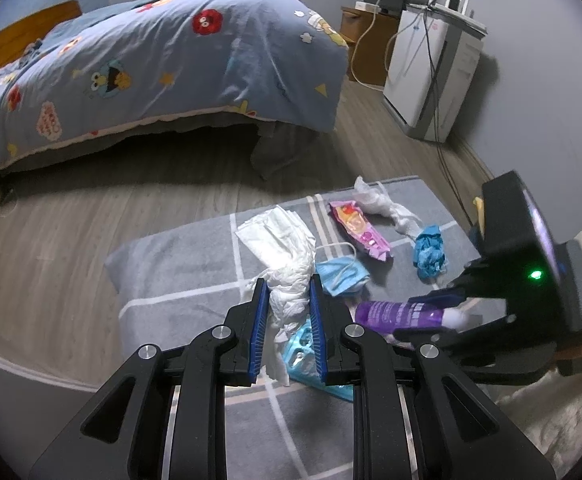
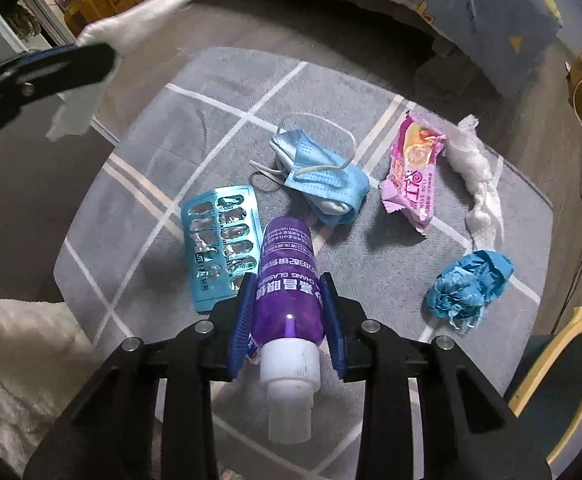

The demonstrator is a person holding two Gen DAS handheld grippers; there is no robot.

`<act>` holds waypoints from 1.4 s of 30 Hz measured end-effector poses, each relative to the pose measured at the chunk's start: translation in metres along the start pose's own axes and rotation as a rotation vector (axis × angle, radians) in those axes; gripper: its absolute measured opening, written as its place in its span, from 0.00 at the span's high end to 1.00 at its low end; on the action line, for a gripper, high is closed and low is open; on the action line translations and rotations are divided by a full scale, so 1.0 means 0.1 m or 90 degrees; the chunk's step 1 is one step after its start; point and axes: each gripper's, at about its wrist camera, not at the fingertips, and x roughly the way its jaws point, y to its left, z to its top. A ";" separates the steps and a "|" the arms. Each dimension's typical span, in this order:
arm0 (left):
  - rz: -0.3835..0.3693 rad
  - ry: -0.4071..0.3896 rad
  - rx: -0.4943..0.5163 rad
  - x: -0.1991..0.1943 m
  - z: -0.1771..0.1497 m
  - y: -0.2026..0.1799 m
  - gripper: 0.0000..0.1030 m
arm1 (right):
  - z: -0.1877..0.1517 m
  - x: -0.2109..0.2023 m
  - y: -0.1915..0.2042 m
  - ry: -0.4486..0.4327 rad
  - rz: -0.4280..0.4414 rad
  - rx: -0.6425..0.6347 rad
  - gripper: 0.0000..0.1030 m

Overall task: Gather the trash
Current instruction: 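Carry the tissue and bottle over the bin and open both tools to drop them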

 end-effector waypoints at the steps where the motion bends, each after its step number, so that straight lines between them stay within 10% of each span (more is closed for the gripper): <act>1: 0.001 0.000 0.002 0.00 0.00 -0.02 0.80 | 0.00 -0.02 0.00 -0.003 -0.002 -0.001 0.69; 26: -0.004 -0.046 0.042 -0.21 0.26 -0.76 0.80 | -0.85 -1.76 -1.08 -0.214 -0.078 0.156 0.69; 42: -0.105 -0.001 0.181 0.23 0.47 -2.25 0.80 | -2.05 -1.88 -2.09 -0.220 -0.112 0.300 0.69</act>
